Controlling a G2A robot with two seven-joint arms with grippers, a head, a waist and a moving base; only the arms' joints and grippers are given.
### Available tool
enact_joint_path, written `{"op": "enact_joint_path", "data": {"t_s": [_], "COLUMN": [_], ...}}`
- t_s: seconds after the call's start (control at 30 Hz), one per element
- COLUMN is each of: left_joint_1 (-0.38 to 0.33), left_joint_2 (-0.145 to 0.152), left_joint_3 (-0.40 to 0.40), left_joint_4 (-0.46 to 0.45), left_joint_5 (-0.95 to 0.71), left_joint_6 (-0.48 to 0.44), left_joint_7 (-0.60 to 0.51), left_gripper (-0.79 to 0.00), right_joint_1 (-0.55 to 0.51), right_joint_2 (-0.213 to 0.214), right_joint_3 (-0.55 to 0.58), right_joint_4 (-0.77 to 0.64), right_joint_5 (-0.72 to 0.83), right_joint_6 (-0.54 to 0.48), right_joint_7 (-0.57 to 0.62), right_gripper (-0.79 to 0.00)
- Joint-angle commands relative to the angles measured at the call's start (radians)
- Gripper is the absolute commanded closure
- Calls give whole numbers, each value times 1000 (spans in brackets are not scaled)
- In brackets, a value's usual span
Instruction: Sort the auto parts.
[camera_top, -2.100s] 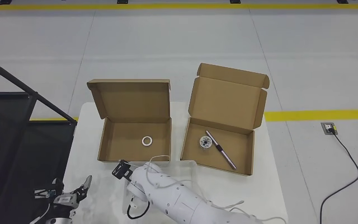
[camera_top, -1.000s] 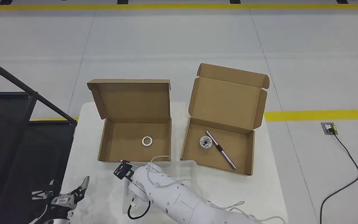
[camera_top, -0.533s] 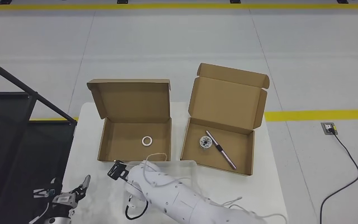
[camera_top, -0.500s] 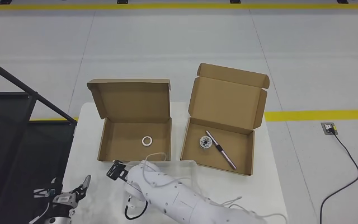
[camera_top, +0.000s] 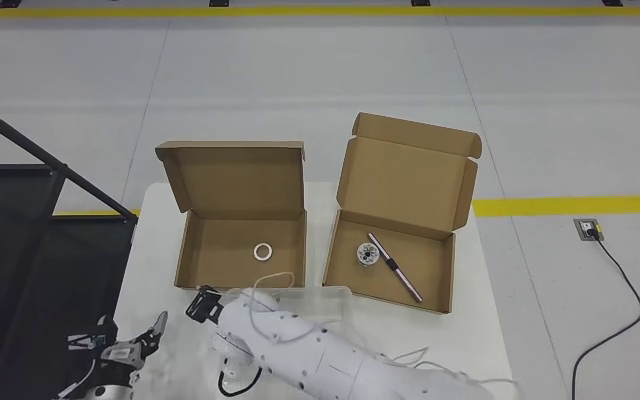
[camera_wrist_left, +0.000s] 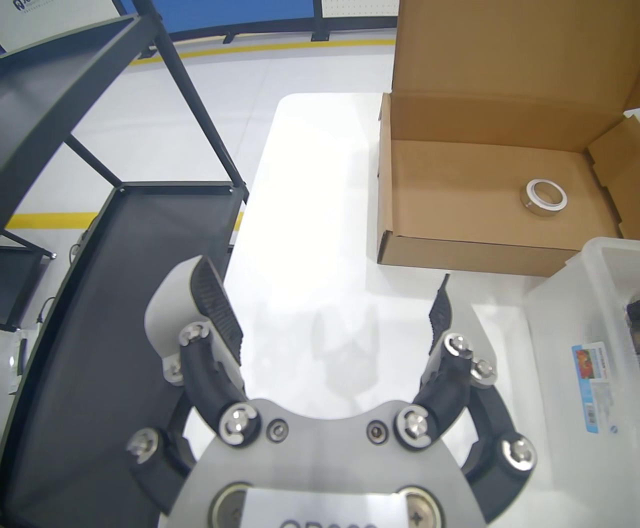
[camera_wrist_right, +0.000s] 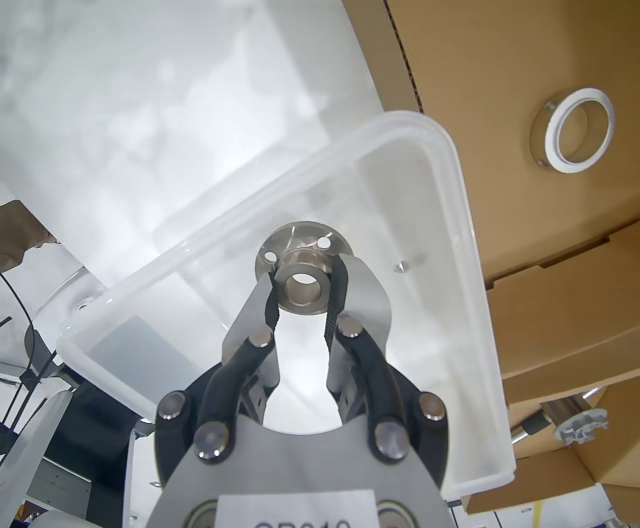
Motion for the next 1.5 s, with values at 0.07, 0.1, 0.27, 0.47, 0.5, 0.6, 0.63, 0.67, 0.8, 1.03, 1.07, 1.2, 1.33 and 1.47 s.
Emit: {"op": "enact_joint_path", "data": {"t_s": [0.07,0.1,0.27,0.47,0.5,0.6,0.63,0.67,0.8,1.03,1.07,1.2,1.33,1.47], "left_joint_1": [-2,-2,-5,-5,-5,-4,-4,-4,-6,-6,-3,1,1,-6], "left_joint_2": [0,-1,-1,-2,-2,-2,-2,-2,-3,-4,-4,-5,-5,-7], "left_joint_3": [3,3,8,9,9,7,6,6,7,17,18,27,31,55], "left_joint_4": [-1,-2,-2,-2,-2,-1,-2,-2,-1,-21,-26,-43,-48,-33], "left_joint_5": [3,4,8,14,14,12,13,13,15,0,-1,8,47,95], "left_joint_6": [1,2,4,8,8,9,9,9,7,-15,-22,-22,-6,27], "left_joint_7": [-2,-3,-5,-6,-6,-7,-7,-8,-9,16,21,24,30,53], "left_gripper": [-785,-785,-785,-785,-785,-785,-785,-785,-785,-785,-785,-785,-785,-785], "right_joint_1": [-27,-35,-115,-265,-294,-390,-421,-448,-521,-548,-547,-537,-516,-485], "right_joint_2": [43,56,135,241,256,299,311,322,348,370,374,384,393,396], "right_joint_3": [31,42,131,298,329,434,473,510,615,763,779,823,839,838], "right_joint_4": [-117,-149,-334,-552,-588,-685,-707,-726,-769,-689,-671,-614,-556,-514], "right_joint_5": [-55,-73,-171,-269,-279,-268,-255,-242,-164,99,126,204,261,252], "right_joint_6": [17,27,74,26,7,-90,-119,-148,-270,-564,-610,-767,-949,-961], "right_joint_7": [40,41,-6,-68,-88,-179,-210,-240,-351,-551,-572,-642,-692,-700], "right_gripper": [0,0,0,0,0,0,0,0,0,0,0,0,0,0]}}
